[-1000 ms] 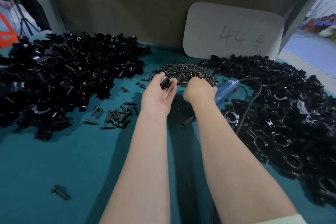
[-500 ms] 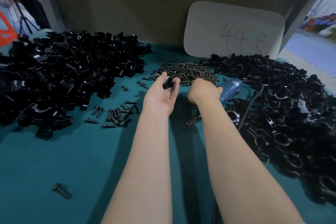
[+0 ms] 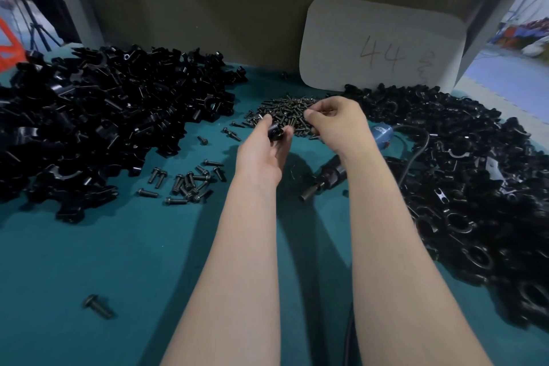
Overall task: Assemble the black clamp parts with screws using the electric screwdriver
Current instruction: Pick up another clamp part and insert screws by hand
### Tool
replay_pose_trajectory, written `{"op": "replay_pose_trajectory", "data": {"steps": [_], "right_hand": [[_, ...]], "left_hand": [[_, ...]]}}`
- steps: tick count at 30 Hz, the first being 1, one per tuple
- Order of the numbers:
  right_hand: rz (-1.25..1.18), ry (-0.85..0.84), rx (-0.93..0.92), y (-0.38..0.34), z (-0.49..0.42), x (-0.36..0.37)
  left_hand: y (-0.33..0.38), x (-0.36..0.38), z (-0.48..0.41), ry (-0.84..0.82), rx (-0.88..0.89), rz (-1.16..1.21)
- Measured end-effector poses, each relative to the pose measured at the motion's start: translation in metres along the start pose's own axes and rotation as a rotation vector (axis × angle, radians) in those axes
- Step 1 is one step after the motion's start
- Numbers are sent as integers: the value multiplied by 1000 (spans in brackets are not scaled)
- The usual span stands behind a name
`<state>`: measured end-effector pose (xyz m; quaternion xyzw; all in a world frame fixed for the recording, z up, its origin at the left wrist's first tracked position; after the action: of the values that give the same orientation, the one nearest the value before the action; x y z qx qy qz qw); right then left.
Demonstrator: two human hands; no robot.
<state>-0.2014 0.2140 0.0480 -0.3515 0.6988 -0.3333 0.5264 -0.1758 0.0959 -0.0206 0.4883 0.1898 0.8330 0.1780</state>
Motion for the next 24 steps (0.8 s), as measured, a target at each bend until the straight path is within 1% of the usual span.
{"op": "replay_pose_trajectory", "data": {"steps": [2,6,11,17,21,24], "right_hand": [[-31,-69,-4,-4,4,0],[82,-141,-31,-10,10,0],[132,-229,-56,-13,17,7],[173,-239,-38,-13,19,7],[196,-234,-61,-13,18,8],[212,-224,-64,-13,19,7]], "left_hand": [[0,1,-1,-5,2,1],[0,2,0,-34,35,-36],[2,4,4,-19,111,-134],[4,6,5,-9,157,-203],[4,7,7,-16,185,-236],[5,8,9,-9,236,-287]]}}
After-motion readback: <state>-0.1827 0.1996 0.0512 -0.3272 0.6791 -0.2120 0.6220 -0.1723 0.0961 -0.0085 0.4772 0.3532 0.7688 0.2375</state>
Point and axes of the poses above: each hand's wrist, its own z-axis away from the middle knuckle, its own x-axis out of the palm, y = z × x, the point moved 6 cm from there along -z, towards the middle knuckle, and after that the axes turned 3 degrees about y, right-handed, at the moved point
